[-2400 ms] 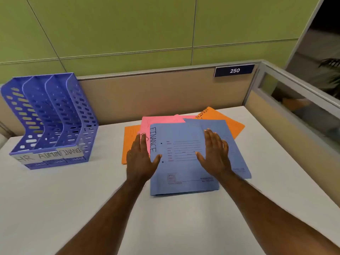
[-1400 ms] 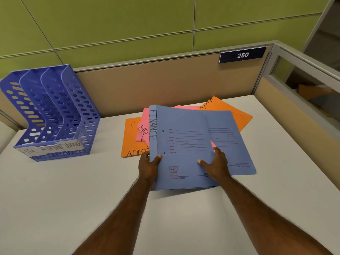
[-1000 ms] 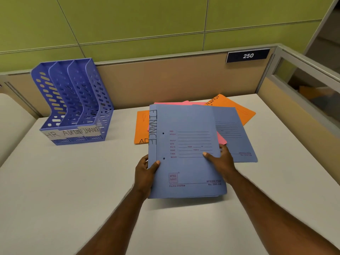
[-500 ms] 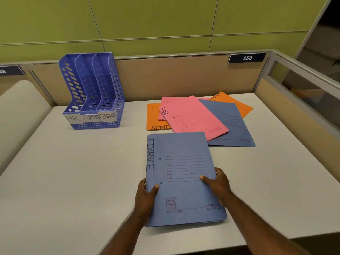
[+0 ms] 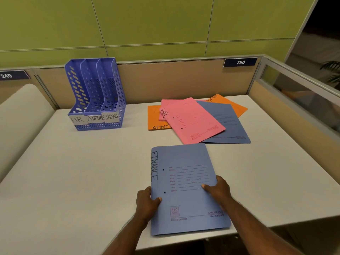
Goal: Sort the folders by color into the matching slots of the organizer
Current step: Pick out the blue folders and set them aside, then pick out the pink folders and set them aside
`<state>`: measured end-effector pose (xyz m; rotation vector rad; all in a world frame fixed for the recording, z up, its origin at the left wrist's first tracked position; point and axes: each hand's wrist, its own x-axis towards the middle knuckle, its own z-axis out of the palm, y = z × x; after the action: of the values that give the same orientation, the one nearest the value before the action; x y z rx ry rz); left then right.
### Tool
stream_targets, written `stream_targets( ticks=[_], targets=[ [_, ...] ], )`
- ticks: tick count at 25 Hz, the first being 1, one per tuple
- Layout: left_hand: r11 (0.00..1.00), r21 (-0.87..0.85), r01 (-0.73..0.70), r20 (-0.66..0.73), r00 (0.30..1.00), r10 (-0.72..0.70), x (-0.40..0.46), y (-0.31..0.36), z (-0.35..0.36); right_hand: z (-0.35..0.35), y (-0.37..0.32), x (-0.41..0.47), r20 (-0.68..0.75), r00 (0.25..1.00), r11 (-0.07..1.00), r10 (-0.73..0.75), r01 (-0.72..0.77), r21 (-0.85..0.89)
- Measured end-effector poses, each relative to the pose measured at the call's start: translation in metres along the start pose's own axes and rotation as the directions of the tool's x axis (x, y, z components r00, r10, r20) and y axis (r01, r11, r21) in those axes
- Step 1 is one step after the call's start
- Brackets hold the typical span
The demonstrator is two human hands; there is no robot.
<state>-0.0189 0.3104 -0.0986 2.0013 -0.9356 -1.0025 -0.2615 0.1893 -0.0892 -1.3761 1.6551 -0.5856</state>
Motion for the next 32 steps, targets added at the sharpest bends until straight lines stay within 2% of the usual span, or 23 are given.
stream_targets(
  ticks=[4, 7, 10, 15, 20, 24, 27, 32],
  targets=[
    [0.998, 0.055, 0.027, 0.009, 1.0, -0.027, 0.001, -0.003, 0.002, 0.004, 0.002, 0.0, -0.019, 1.0, 0.994, -0.008, 0.006, -0.111],
    [0.991, 0.112, 0.076, -0.053, 0.996, -0.071, 0.002, 0.0, 0.002, 0.004, -0.001, 0.002, -0.037, 0.999, 0.96, 0.027, -0.036, -0.277],
    [0.99, 0.114, 0.08, -0.121, 0.99, -0.066, 0.009, 0.011, 0.0, 0.0, -0.003, 0.009, -0.066, 0.997, 0.938, 0.03, -0.051, -0.343],
    [0.995, 0.102, -0.001, -0.167, 0.986, 0.019, 0.037, 0.05, -0.002, -0.015, -0.016, 0.04, -0.108, 0.993, 0.936, -0.039, -0.001, -0.351],
    [0.996, 0.053, -0.074, -0.141, 0.987, 0.08, 0.084, 0.105, 0.009, -0.039, -0.049, 0.095, -0.126, 0.983, 0.93, -0.135, 0.082, -0.358],
    [0.989, 0.087, -0.12, -0.135, 0.982, 0.131, 0.131, 0.144, 0.026, -0.059, -0.075, 0.15, -0.119, 0.963, 0.92, -0.242, 0.189, -0.342],
    [0.995, 0.025, -0.1, -0.107, 0.989, 0.102, 0.166, 0.171, 0.041, -0.073, -0.089, 0.195, -0.091, 0.956, 0.923, -0.28, 0.241, -0.3],
    [0.994, -0.105, 0.009, -0.09, 0.996, -0.018, 0.219, 0.196, 0.067, -0.088, -0.096, 0.271, -0.036, 0.963, 0.923, -0.266, 0.243, -0.297]
  ],
)
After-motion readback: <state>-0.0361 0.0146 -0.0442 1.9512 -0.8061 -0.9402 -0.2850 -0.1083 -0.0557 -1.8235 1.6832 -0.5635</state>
